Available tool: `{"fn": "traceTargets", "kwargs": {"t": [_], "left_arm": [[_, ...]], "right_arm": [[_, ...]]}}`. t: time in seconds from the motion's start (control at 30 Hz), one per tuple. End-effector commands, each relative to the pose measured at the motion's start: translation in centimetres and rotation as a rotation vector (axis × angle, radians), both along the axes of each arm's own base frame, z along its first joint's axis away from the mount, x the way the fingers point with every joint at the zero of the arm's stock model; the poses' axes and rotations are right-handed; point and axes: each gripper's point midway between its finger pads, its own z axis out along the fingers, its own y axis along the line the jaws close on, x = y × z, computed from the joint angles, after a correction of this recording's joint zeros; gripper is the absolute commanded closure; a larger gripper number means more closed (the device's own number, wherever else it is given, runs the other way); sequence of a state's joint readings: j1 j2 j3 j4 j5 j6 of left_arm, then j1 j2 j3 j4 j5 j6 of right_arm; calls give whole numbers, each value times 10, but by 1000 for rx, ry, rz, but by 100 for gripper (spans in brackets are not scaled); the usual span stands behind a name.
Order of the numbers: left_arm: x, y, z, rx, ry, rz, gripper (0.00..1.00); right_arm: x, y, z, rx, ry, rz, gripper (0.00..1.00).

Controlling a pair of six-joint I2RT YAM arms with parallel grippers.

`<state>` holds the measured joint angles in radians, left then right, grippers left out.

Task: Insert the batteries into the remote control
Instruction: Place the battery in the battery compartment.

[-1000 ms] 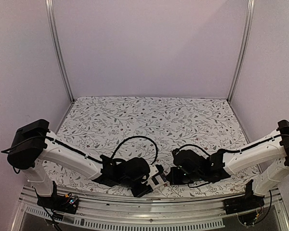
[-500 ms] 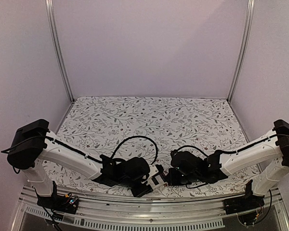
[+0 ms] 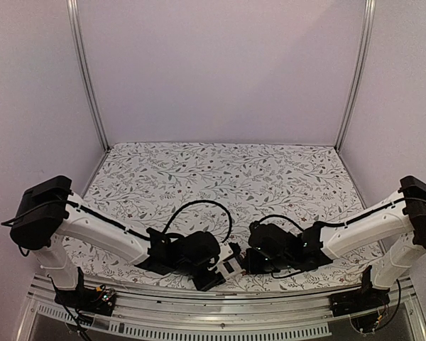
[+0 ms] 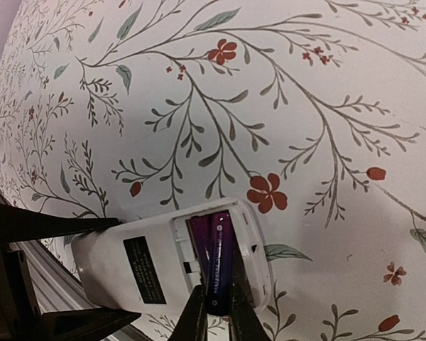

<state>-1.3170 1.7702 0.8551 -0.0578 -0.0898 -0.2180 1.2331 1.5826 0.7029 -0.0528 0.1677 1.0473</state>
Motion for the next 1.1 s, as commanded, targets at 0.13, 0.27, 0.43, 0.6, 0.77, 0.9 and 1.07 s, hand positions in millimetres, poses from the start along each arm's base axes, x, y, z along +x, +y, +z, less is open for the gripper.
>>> {"fn": "traceTargets", "kwargs": {"t": [0.13,0.27,0.43,0.6,0.77,0.9,1.07], "left_arm": [[-29,22,-21,80,100,-96,50],[-27,26,-23,90,101,-89,50],[-25,29,-24,97,104,-86,50],[-24,32,-26,102,113,-84,50],[-25,33,-27,103,121,-86,50],[-31,38,-29,109,124,-150,49],[-45,32,-17,65,189,-253,47]], "right_arm": [[11,2,4,-53,-55,-6,82],[13,-1,12,-61,-76,-7,81],[16,-3,23,-72,-100,-1,79],[11,2,34,-64,-103,55,81],[-6,5,43,-44,-42,165,82],[-26,7,67,-13,-109,439,79],[-45,4,113,70,-454,822,78]]}}
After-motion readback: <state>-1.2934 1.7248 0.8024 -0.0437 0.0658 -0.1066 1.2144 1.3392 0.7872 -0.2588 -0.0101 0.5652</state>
